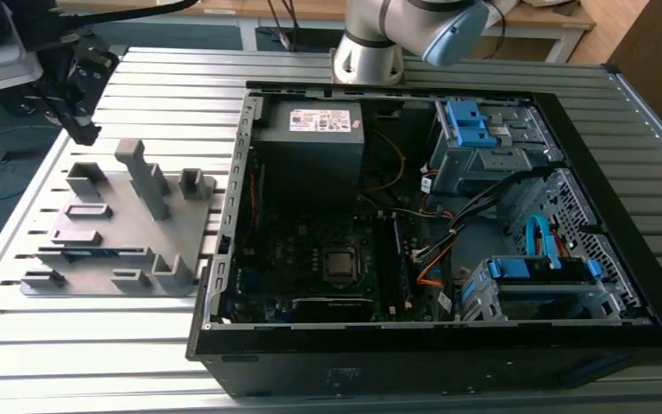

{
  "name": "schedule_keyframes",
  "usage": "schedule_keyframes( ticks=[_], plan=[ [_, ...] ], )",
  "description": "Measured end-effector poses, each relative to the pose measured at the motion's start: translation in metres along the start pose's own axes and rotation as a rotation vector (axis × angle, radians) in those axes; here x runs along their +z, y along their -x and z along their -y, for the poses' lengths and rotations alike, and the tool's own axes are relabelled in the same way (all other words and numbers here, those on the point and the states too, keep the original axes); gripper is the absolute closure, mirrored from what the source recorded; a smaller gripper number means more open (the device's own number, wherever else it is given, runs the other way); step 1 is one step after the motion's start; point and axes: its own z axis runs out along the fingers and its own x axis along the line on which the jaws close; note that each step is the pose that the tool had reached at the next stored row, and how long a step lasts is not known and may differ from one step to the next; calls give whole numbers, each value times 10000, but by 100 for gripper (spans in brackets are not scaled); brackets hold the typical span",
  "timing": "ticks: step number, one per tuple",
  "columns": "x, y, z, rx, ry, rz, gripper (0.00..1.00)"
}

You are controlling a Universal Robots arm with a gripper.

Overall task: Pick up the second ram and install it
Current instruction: 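Reach for the second ram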

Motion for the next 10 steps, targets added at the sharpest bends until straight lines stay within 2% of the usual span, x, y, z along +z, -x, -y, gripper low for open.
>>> schedule_keyframes(
  ticks=[10],
  plan=[
    [174,-139,18,-1,1,1,90]
  ],
)
